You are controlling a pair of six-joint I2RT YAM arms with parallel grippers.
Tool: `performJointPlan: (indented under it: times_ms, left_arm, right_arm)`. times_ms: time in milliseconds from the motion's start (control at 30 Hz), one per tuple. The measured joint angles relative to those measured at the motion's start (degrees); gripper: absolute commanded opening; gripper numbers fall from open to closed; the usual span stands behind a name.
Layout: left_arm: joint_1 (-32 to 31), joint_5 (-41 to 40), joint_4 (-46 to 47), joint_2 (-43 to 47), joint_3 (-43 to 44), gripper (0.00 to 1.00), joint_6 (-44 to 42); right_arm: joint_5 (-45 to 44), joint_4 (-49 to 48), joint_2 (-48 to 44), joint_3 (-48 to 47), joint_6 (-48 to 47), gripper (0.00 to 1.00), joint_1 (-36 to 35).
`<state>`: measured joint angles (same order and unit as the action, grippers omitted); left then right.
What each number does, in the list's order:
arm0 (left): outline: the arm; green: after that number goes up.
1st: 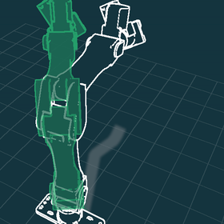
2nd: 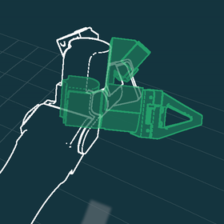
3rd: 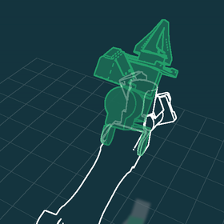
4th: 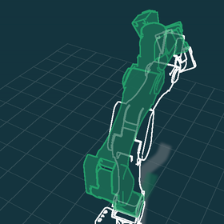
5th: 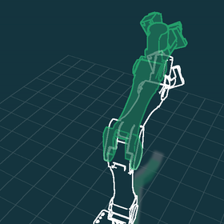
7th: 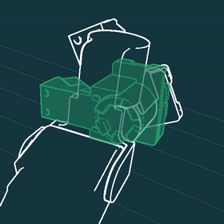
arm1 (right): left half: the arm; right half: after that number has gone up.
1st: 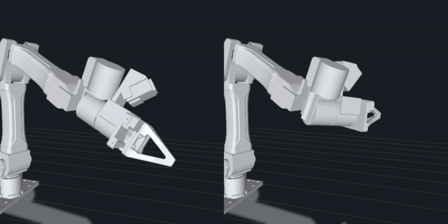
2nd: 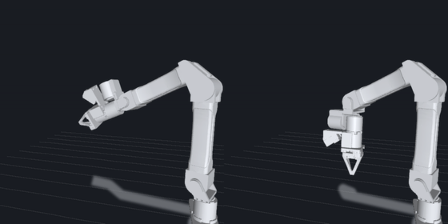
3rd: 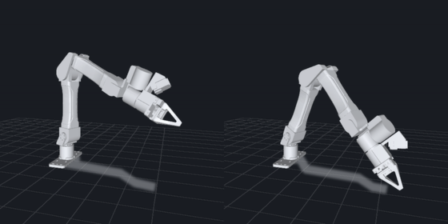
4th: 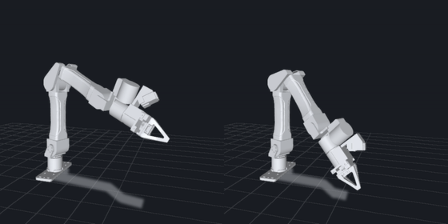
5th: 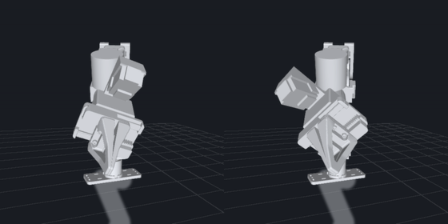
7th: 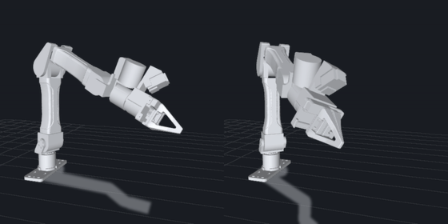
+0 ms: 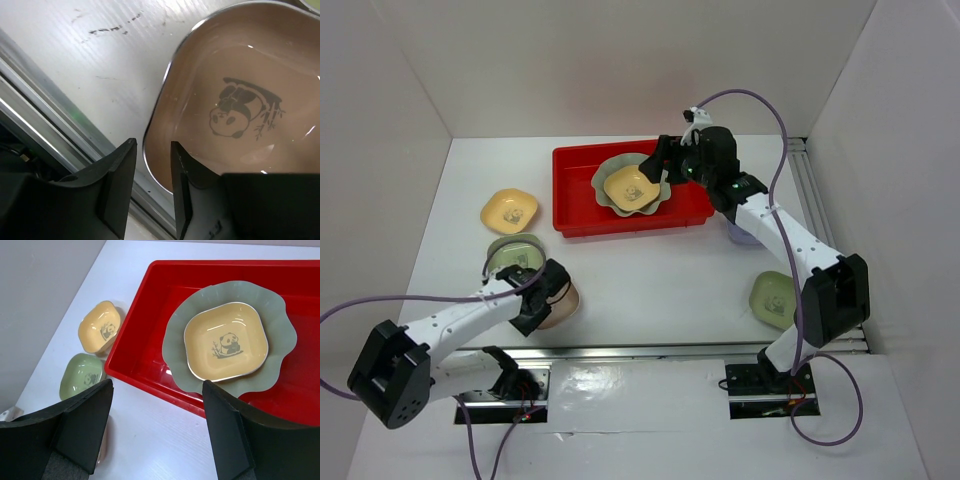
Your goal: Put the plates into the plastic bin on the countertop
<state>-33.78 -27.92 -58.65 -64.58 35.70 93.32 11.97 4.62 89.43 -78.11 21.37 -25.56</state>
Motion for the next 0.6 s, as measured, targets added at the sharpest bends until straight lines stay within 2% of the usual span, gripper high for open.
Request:
performJointPlan:
  times_ms: [233,333,367,400,467,600]
  left_arm:
    - [0.26,0.33,3.30,-3.08,-1.53,0.46,0.07]
    - [0.26,-0.02,4.46,-3.54,-3.06,0.29,0.20]
    - [0.26,-0.39,4.70,-3.10,-3.04,0.14,0.04]
    - [0.28,-0.42,5.05,-2.45,-2.97,0.07,0.17]
    - [0.28,-0.61,7.39,-0.70,-2.64,0.00,0.09]
    - [-0.20,0.48,11.74,-0.31,-2.60,0.00,-1.60]
  right_arm:
    - [0.61,-0.57,-0.04,0.13,0.04,0.79,0.04]
    - [0.59,-0.59,-0.11,0.13,0.04,0.79,0.07]
    - [0.57,-0.59,-0.11,0.13,0.04,0.79,0.07]
    - [0.57,-0.59,-0.15,0.15,0.04,0.79,0.07]
    - [0.55,-0.59,-0.20,0.15,0.04,0.79,0.07]
    - [0.17,-0.55,-0.28,0.15,0.04,0.79,0.07]
